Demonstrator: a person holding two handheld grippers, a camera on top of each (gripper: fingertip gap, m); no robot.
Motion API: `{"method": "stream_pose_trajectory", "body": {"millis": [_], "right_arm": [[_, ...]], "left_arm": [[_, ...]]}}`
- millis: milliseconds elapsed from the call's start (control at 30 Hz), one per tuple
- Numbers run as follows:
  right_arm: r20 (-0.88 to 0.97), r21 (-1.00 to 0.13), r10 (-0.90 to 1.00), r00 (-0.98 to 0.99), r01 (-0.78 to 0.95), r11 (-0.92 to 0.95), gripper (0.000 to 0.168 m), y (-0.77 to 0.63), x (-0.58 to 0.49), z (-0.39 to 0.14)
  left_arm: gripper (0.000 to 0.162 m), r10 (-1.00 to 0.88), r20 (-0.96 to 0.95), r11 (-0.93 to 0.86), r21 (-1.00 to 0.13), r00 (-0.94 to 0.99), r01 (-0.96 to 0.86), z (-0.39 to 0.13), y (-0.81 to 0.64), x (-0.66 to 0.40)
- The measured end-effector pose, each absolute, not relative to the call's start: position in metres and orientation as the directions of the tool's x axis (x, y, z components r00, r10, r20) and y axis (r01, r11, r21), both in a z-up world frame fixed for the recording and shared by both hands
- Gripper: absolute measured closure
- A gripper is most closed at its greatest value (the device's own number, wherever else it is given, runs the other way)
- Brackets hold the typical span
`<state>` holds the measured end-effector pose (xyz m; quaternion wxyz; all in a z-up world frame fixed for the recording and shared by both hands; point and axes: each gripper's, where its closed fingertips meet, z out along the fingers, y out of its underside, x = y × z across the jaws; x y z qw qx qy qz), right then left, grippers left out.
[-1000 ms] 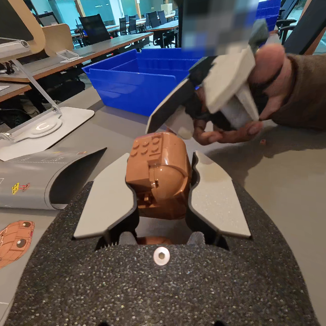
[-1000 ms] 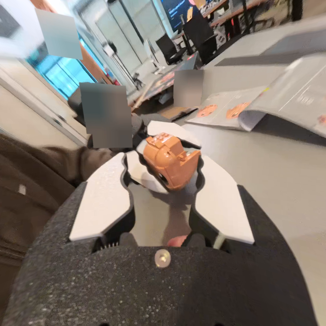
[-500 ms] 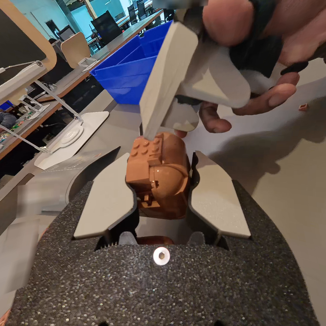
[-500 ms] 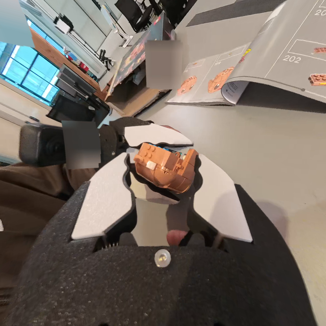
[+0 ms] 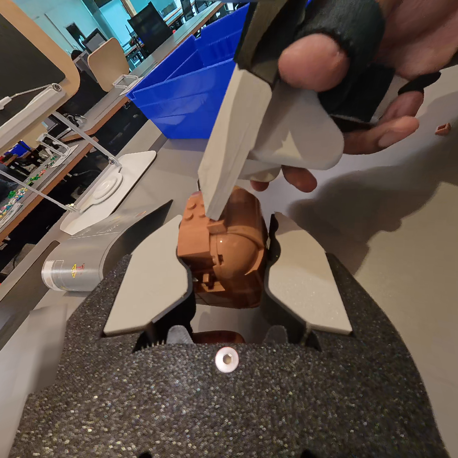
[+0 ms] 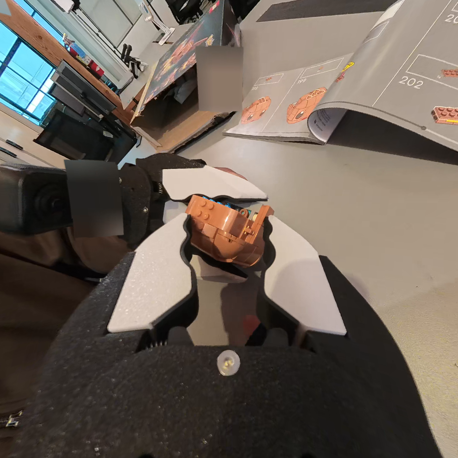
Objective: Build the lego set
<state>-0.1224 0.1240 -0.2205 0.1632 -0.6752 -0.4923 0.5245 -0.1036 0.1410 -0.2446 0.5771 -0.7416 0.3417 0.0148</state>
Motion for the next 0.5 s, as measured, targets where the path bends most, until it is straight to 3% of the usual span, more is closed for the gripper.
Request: {"method": "stream_pose_trajectory", "body": {"millis": [500], "right_arm": [[-0.465, -0.765, 0.885, -0.020, 0.512, -0.391, 0.121, 0.1227, -0.1199, -0.2262]], "left_arm": [[0.100, -0.505, -0.411, -0.144, -0.826, 0.759, -0.544, -0.2550, 0.1402, -0.1032]]}}
